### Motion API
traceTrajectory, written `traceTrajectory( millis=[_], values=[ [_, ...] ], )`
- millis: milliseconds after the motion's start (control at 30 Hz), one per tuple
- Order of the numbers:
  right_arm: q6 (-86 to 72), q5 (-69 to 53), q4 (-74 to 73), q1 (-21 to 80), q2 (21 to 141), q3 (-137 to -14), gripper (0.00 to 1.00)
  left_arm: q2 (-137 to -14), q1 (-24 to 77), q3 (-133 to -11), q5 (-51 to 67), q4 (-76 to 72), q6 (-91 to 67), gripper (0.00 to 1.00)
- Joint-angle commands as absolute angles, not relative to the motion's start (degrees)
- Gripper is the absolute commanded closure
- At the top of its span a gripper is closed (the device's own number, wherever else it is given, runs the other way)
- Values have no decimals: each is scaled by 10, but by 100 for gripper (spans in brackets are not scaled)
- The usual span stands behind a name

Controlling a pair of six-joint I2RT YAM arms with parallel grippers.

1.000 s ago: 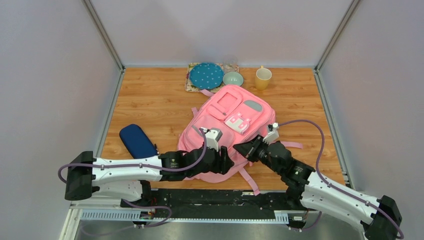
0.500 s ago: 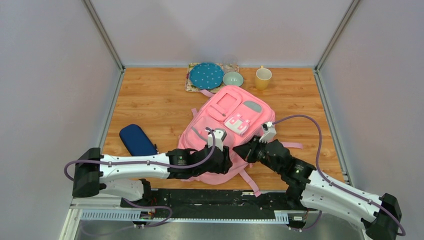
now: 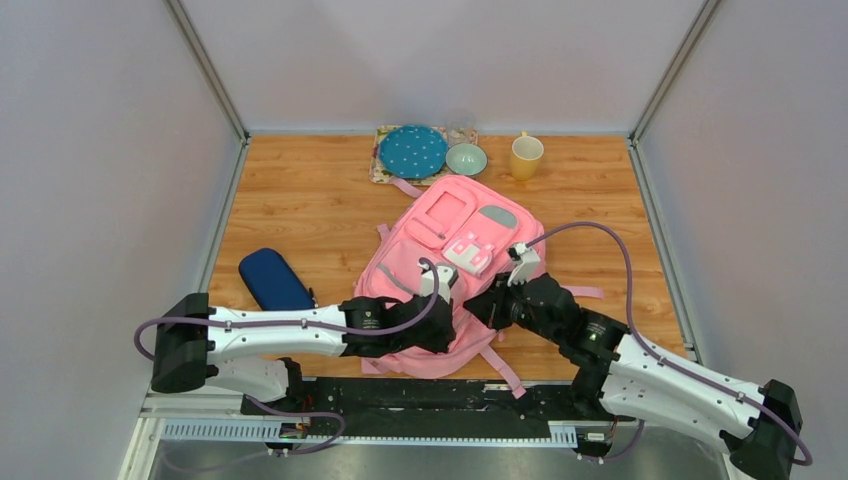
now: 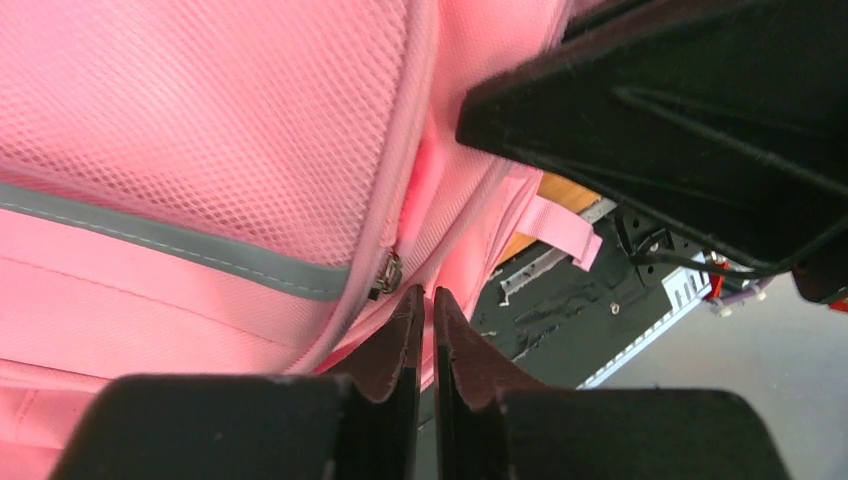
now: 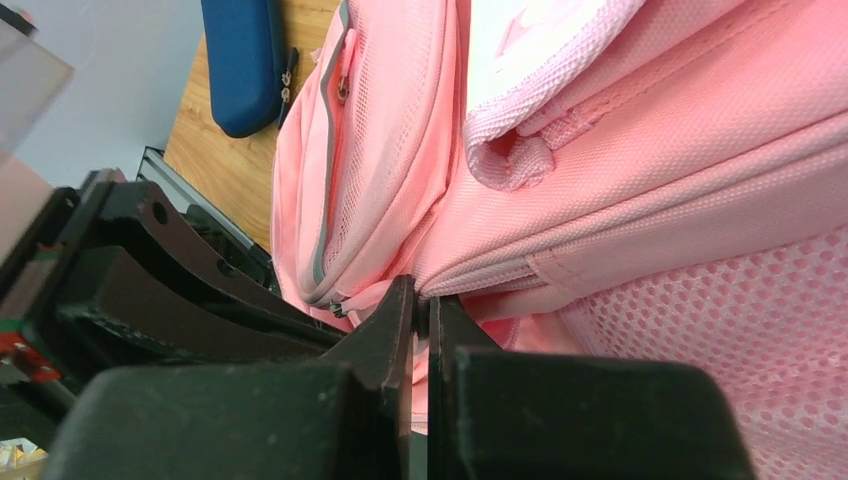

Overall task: Pack the student bag
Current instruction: Unzip the student bag at the center of the board.

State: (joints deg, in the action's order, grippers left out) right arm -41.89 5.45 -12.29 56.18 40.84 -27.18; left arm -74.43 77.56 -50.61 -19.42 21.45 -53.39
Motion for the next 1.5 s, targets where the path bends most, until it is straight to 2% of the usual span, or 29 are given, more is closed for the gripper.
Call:
traceTrajectory(
  millis=[0,33,67,267,400,467,600,733,800,833,1067,1467],
  values=[
    [-387,32,3,572,394,-346,100,-752,787,-504,-169,292,-535,86],
    [-386,33,3,572,395,-348,100,-748,787,-496,-168,292,-538,80],
    [-387,36,3,572,397,-350,100,-747,788,-492,-165,292,-541,78],
    [-388,41,-11,572,406,-359,100,-748,799,-468,-157,287,-554,76],
    [-388,43,-11,572,406,-364,100,-744,807,-462,-193,314,-564,77],
    [-388,42,-12,572,406,-365,100,-741,807,-458,-211,325,-570,83],
    [-398,45,-12,573,398,-363,100,-730,807,-451,-258,376,-587,84],
    [-413,41,-10,573,392,-362,100,-705,807,-432,-279,375,-604,58],
    [-419,35,-5,572,392,-359,100,-689,807,-422,-284,345,-602,52],
    [-422,31,-5,572,394,-358,100,-683,807,-413,-284,331,-596,45],
    [-435,32,-5,573,396,-347,100,-616,808,-360,-246,172,-561,42],
    [-439,33,12,573,407,-350,100,-611,829,-379,-255,167,-557,40]
  ],
)
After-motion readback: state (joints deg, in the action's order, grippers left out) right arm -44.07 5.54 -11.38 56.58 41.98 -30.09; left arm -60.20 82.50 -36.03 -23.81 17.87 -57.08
